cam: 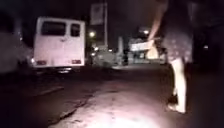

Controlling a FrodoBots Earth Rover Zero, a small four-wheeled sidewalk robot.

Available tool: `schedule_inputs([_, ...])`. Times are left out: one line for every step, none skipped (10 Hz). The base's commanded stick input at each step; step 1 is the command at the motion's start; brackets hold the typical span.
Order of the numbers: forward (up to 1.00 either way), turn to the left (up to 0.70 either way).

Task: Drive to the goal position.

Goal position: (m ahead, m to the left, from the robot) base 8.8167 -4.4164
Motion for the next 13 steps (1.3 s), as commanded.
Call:
schedule_inputs([0.0,1.0])
schedule_inputs([0.0,1.0])
schedule_inputs([0.0,1.0])
schedule_inputs([0.0,1.0])
schedule_inputs([0.0,1.0])
schedule_inputs([0.0,1.0])
schedule_inputs([0.01,0.89])
schedule_inputs([0.22,0.0])
schedule_inputs([1.0,0.0])
schedule_inputs([1.0,-0.08])
schedule_inputs([1.0,-0.29])
schedule_inputs([1.0,-0.4])
schedule_inputs([1.0,-0.4])
